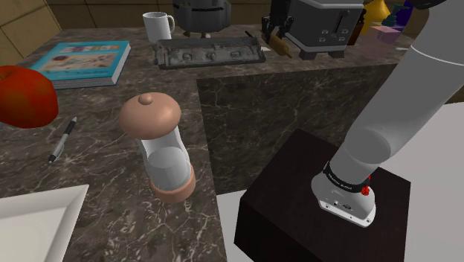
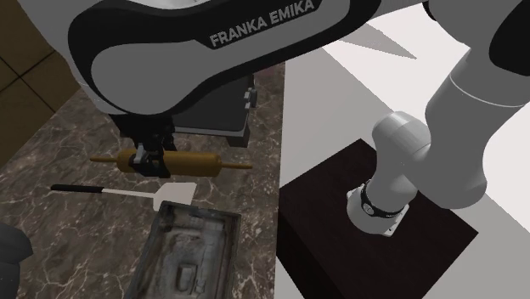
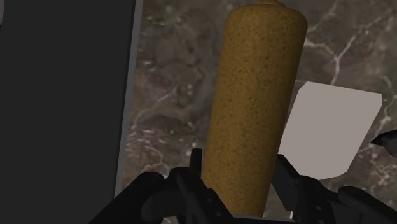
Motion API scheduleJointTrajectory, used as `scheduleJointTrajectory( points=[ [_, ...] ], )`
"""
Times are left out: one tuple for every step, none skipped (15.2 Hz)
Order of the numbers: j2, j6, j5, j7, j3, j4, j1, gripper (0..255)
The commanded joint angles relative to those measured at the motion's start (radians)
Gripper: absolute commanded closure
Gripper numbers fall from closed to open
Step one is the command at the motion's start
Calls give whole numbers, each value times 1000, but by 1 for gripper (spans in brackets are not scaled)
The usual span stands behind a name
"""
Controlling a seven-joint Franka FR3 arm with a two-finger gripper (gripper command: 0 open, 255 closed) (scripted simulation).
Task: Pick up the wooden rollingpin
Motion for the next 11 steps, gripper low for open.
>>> scheduleJointTrajectory(
  points=[
    [1,-13,-1,-1,0,11,0,255],
    [0,-26,-1,-1,0,23,0,255],
    [0,-39,-1,-1,0,37,0,255],
    [0,-53,-1,-1,0,50,0,255],
    [0,-66,-1,-1,0,64,0,255],
    [1,-80,-1,-1,0,78,0,255],
    [2,-94,0,-1,-1,93,-1,255],
    [3,-107,0,-1,-1,107,-1,255],
    [4,-121,0,-1,-1,122,-1,255],
    [5,-135,1,-1,-1,137,-1,255],
    [7,-149,1,-2,-1,153,-1,255]
  ],
)
